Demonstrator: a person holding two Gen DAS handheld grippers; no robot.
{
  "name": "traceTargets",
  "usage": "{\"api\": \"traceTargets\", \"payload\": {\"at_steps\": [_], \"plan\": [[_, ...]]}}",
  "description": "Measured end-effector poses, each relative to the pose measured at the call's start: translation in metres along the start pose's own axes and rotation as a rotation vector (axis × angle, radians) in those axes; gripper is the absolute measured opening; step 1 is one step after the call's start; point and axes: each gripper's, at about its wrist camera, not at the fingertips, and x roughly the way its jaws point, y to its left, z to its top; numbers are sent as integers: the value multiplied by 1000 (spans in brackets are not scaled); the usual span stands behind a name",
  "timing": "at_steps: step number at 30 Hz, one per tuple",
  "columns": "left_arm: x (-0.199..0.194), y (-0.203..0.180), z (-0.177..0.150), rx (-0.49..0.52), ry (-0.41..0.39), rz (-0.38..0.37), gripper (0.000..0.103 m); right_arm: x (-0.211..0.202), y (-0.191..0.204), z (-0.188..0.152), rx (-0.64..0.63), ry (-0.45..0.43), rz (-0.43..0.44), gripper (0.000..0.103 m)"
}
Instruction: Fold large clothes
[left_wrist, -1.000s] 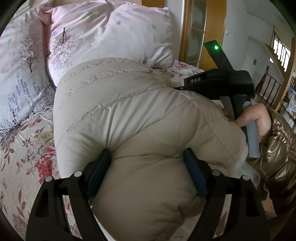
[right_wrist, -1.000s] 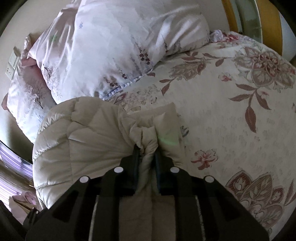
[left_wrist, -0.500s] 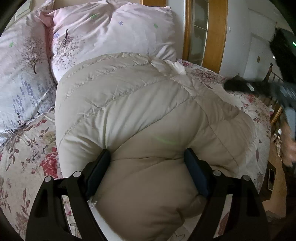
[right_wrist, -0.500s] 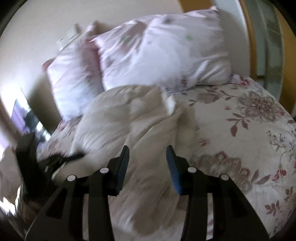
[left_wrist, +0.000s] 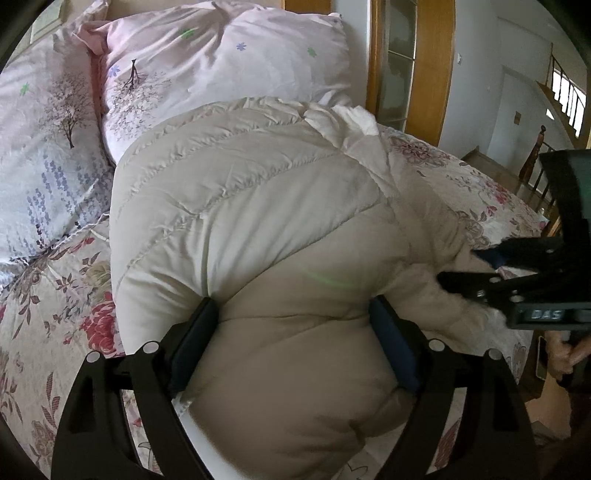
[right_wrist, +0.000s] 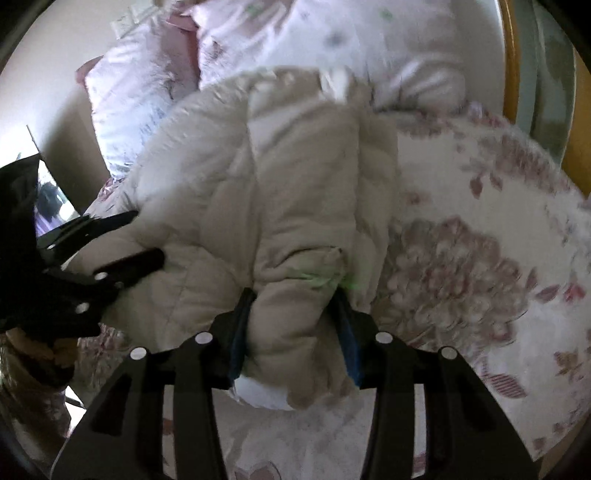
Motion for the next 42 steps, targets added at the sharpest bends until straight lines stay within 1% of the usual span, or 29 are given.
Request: {"api": "traceTargets", "payload": {"at_steps": [5, 6, 7, 8, 9, 10, 11, 12, 13, 14, 16, 18, 19, 20, 22, 25, 28, 34, 42], "plan": [[-2, 1, 1, -2, -7, -6, 87, 11, -3, 3, 11, 29, -5, 45], [-5, 2, 2, -15, -10, -21, 87, 9, -3, 4, 11, 33, -5, 46], [-12, 7, 3, -44, -17, -56, 87, 7, -3, 6, 12, 34, -3, 51], [-19, 12, 3, -72, -30, -90, 87, 2, -4, 9, 18, 32, 7, 54], [-27, 19, 5, -102, -50, -128, 87, -4, -7, 12, 28, 24, 25, 61], [-38, 31, 7, -141, -85, -163, 87, -11, -10, 17, 47, 8, 53, 76], [-48, 42, 9, -174, -116, -177, 87, -17, -13, 21, 66, -9, 73, 85], [-53, 51, 11, -199, -137, -178, 87, -23, -20, 26, 94, -32, 97, 97], [-59, 65, 13, -239, -162, -176, 87, -26, -24, 31, 117, -46, 113, 100], [-62, 76, 14, -272, -174, -173, 87, -29, -33, 38, 156, -56, 142, 101], [-59, 98, 15, -346, -170, -173, 87, -25, -47, 50, 232, -44, 201, 101], [-50, 112, 16, -394, -149, -180, 87, -12, -63, 62, 310, -3, 257, 101], [-42, 119, 15, -420, -126, -181, 87, -5, -68, 65, 329, 16, 267, 101], [-35, 125, 14, -444, -101, -188, 87, 7, -75, 70, 359, 53, 279, 101], [-21, 137, 9, -507, -62, -220, 87, 24, -82, 75, 400, 99, 309, 101], [-3, 146, 2, -587, -32, -293, 87, 44, -88, 77, 454, 147, 361, 101], [8, 149, 3, -616, -15, -356, 87, 61, -87, 81, 466, 183, 404, 101], [26, 143, 6, -614, 32, -364, 89, 84, -85, 88, 463, 237, 470, 101], [43, 149, 2, -670, 50, -412, 89, 92, -69, 100, 411, 239, 516, 101]]}}
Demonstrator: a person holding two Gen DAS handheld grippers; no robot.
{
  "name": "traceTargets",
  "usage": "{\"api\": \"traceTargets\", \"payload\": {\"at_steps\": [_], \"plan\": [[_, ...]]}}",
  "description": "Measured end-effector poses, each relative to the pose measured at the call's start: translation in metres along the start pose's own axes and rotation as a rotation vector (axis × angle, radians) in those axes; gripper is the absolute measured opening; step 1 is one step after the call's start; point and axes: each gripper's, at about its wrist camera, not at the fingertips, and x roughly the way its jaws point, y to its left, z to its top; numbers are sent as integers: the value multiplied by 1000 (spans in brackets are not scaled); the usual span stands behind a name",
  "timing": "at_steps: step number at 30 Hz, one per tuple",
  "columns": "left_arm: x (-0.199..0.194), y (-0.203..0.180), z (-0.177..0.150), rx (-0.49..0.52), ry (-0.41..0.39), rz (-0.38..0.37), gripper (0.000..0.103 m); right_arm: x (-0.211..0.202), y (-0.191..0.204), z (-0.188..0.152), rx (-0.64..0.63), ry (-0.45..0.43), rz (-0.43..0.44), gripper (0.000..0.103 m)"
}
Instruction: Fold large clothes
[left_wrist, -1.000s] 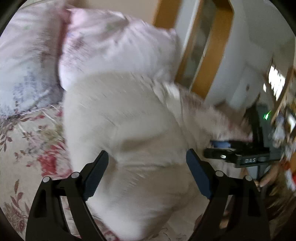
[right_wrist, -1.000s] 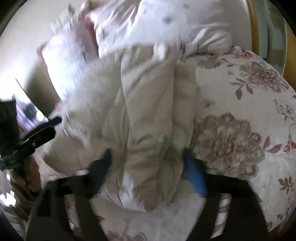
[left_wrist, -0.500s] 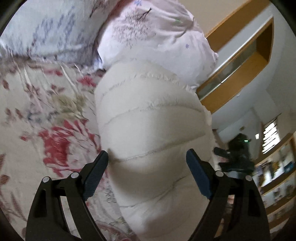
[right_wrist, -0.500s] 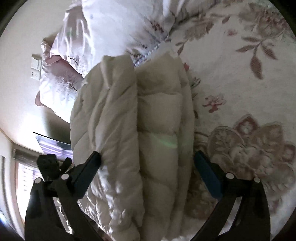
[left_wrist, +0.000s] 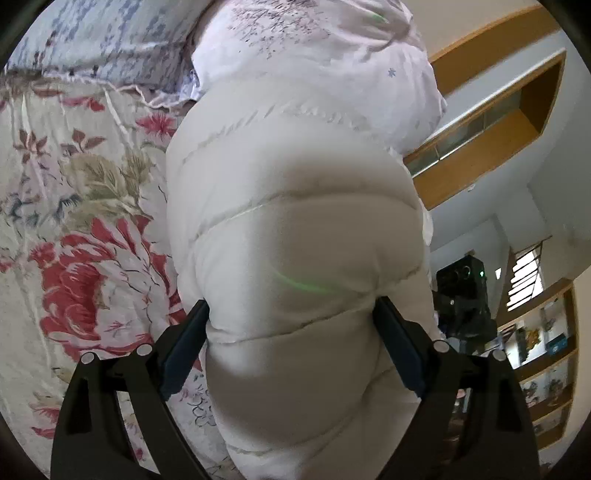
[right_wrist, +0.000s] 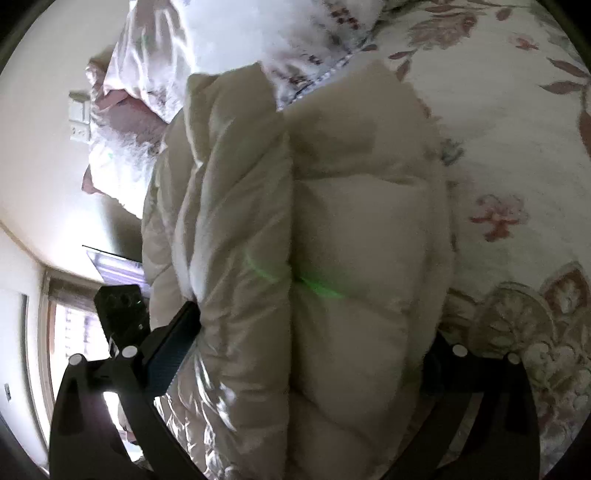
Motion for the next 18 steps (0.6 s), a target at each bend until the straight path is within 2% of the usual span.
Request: {"api": "traceTargets", "payload": {"at_steps": [3, 5, 7, 9, 10, 12, 18], "plan": [[2, 3, 0, -27, -3, -28, 89, 9, 6, 2, -27, 15, 15, 98], [0, 3, -3, -42, -14, -47, 82, 15, 10, 2, -37, 24, 32, 83], [-5, 2, -4, -39, -30, -54, 72, 17, 11, 2, -32, 19, 68, 59], [-12, 1, -5, -37, -46, -74, 60, 14, 20, 0, -60, 4, 89, 47], [-15, 1, -5, -35, -52, -81, 57, 12, 26, -1, -78, -4, 86, 43], [-23, 0, -5, -27, -66, -92, 51, 11, 37, -3, -110, -13, 76, 39], [-66, -8, -4, 36, -150, -59, 50, 15, 74, -1, -188, -25, 106, 36]]}}
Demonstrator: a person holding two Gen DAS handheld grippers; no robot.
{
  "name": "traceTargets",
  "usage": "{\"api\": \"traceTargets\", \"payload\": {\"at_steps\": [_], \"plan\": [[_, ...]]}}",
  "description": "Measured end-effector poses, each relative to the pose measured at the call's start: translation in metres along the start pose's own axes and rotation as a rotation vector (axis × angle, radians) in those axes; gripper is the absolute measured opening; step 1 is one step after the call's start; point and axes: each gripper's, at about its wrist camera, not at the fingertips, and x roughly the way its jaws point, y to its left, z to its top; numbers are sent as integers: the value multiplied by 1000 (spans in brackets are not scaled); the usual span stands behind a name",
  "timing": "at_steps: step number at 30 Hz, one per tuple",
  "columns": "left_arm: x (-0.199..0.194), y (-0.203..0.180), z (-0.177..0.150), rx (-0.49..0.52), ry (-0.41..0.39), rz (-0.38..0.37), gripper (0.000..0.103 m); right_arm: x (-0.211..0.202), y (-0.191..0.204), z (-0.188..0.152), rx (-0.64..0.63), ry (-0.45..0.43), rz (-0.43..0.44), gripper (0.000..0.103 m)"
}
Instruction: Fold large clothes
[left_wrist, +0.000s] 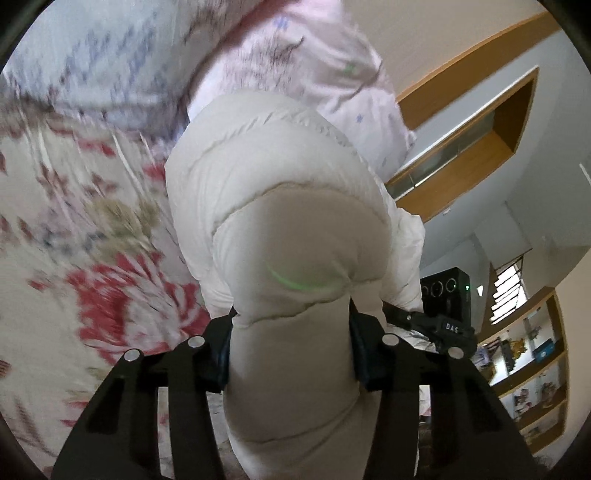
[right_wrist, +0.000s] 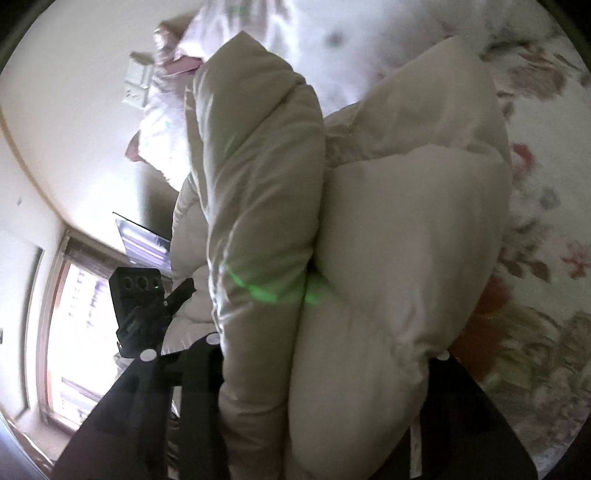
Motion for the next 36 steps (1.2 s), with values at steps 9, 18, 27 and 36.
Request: {"api": "traceTargets", "payload": {"at_steps": [9, 18, 27, 36], "plan": [[-50, 19, 10, 47, -67, 159, 50, 51, 38, 12, -105, 26, -21, 35], [-44, 58, 14, 27, -38, 284, 50, 93, 33, 16, -124, 48, -106, 36], [-22, 70, 24, 66, -44, 391, 55, 122, 26, 19, -103, 35, -200, 47], [-31, 39, 19, 195, -110, 558, 65, 135, 36, 32, -79, 35, -301, 84]]}}
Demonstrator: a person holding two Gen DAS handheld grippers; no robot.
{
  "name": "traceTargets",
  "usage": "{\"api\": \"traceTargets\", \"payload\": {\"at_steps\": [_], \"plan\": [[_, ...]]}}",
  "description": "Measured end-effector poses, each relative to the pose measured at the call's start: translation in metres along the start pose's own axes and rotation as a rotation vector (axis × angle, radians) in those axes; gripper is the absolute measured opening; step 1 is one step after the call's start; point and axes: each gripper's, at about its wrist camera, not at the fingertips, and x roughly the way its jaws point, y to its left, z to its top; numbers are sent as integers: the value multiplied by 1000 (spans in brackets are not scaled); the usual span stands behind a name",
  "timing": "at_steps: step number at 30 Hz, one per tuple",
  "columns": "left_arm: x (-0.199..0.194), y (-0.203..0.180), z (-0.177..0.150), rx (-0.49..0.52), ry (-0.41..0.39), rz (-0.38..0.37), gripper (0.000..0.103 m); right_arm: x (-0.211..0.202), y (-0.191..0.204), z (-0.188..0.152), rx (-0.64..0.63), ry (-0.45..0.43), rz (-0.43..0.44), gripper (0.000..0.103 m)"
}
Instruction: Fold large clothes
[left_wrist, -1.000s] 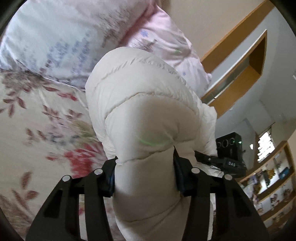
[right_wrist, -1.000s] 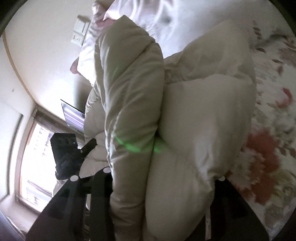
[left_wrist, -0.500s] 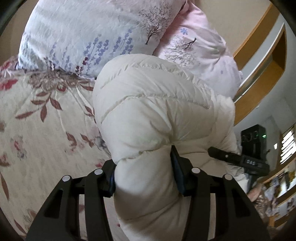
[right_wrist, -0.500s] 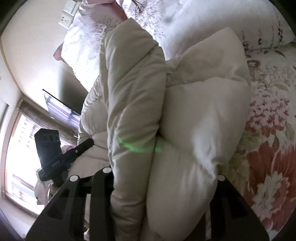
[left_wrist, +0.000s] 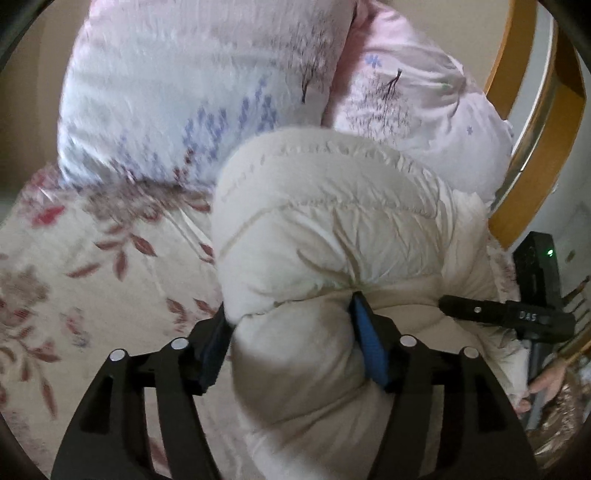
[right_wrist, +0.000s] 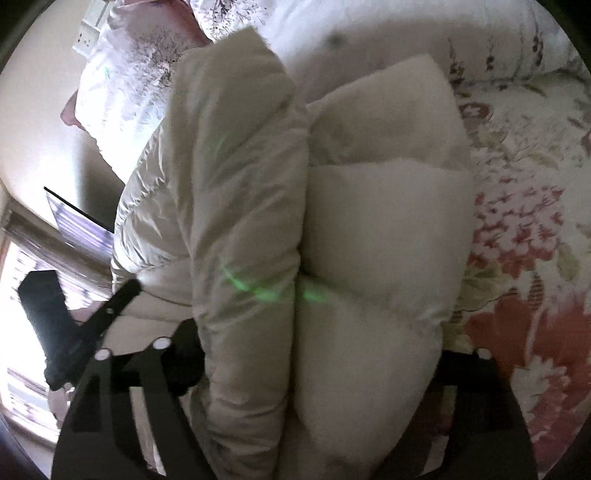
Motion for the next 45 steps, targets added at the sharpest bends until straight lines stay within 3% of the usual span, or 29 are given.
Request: {"api": "traceTargets", "payload": {"at_steps": [4, 11, 14, 18, 20, 22, 23, 25, 27, 34, 38, 41, 42, 43, 45], "plan": [[-38, -15, -4, 86, -91, 106, 75, -25, 1, 4, 12, -56, -57, 89], [-74, -60, -21, 218, -140, 149, 87, -86, -2, 18, 96, -317, -207, 90], [-72, -76, -27, 244, -121, 121, 88, -86, 10, 27, 17, -302, -168, 83], [-61, -90, -36, 268, -91, 128, 88, -73, 22, 27, -27, -273, -190, 76], [-57, -92, -40, 268, -76, 127, 88, -67, 19, 27, -6, -262, -181, 62], [-53, -94, -43, 273, -67, 141, 88, -56, 20, 27, 5, -233, -147, 25], [-51, -94, -44, 275, -61, 145, 88, -52, 21, 27, -1, -226, -139, 22], [-46, -94, -45, 274, -48, 142, 88, -52, 22, 24, -13, -258, -189, 14], [-41, -94, -47, 275, -42, 137, 90, -51, 14, 22, 0, -265, -242, 12], [-30, -105, -50, 304, -35, 123, 91, -35, -17, 19, 88, -209, -364, 8], [-23, -108, -50, 311, -27, 126, 93, -28, -29, 18, 111, -185, -343, 8], [-22, -108, -50, 311, -24, 134, 93, -40, -24, 16, 89, -196, -346, 23], [-22, -107, -50, 310, -23, 135, 93, -47, -21, 14, 81, -213, -358, 38], [-22, -106, -50, 309, -21, 135, 93, -61, -15, 8, 53, -254, -365, 43], [-22, -105, -50, 306, -22, 133, 93, -81, 2, -5, -20, -300, -343, 43]]}}
